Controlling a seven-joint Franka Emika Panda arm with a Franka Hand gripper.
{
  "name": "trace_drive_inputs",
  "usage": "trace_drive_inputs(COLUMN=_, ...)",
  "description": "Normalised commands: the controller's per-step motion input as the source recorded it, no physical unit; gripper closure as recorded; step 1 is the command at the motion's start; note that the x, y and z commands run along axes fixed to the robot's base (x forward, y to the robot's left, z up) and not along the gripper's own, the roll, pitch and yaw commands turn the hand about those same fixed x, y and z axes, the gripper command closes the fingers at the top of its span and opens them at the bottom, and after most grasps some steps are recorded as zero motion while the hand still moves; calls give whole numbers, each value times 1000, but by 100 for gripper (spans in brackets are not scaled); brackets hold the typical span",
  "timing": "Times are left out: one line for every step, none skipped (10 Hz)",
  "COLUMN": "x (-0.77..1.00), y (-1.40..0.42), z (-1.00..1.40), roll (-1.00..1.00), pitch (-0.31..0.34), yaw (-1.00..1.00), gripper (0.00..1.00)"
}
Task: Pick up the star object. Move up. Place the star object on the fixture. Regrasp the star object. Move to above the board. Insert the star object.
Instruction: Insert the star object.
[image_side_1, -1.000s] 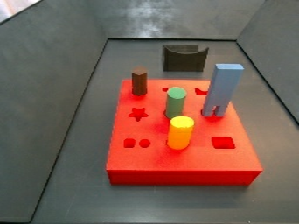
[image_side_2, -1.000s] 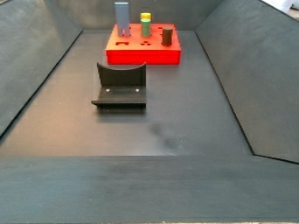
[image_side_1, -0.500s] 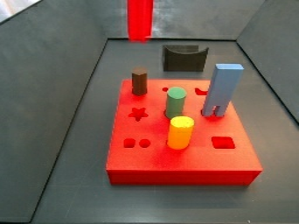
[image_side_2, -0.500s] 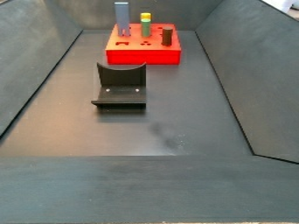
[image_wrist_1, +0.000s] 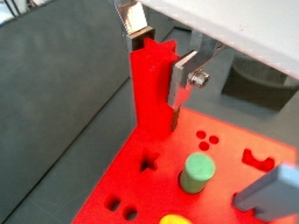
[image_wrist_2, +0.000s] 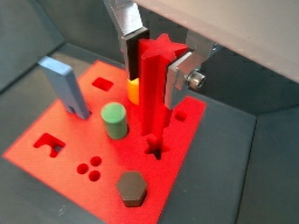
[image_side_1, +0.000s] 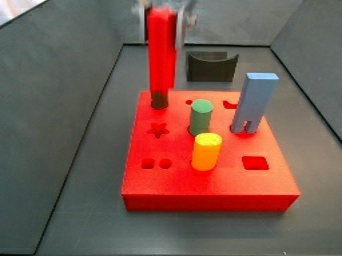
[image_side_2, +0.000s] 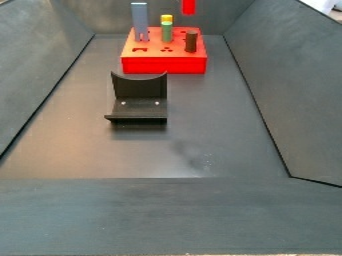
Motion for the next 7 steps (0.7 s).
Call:
trace_drive_inputs(x=0, y=-134, z=-797, roll=0, pitch=37, yaw=-454, gripper=100)
trace_drive_inputs(x=0, y=-54, z=-574, roll=-91, pitch=0, yaw=-703, gripper=100)
trace_drive_inputs(x=11, y=0, z=0, roll=0, pitch=-17, yaw=-91, gripper=100)
trace_drive_inputs(x=0, y=0, z=-166, roll=0, pitch=0, yaw=0, gripper=100)
trace_drive_inputs(x=0, y=0, z=-706, roll=0, pitch=-74, yaw=-146, gripper=100)
trace_drive_inputs(x=31, y=0, z=-863, roll=-67, pitch=-94, yaw=-429, gripper=100)
trace_drive_inputs(x=60, y=0, z=-549, roll=-104, pitch=-54, yaw=-374, gripper=100)
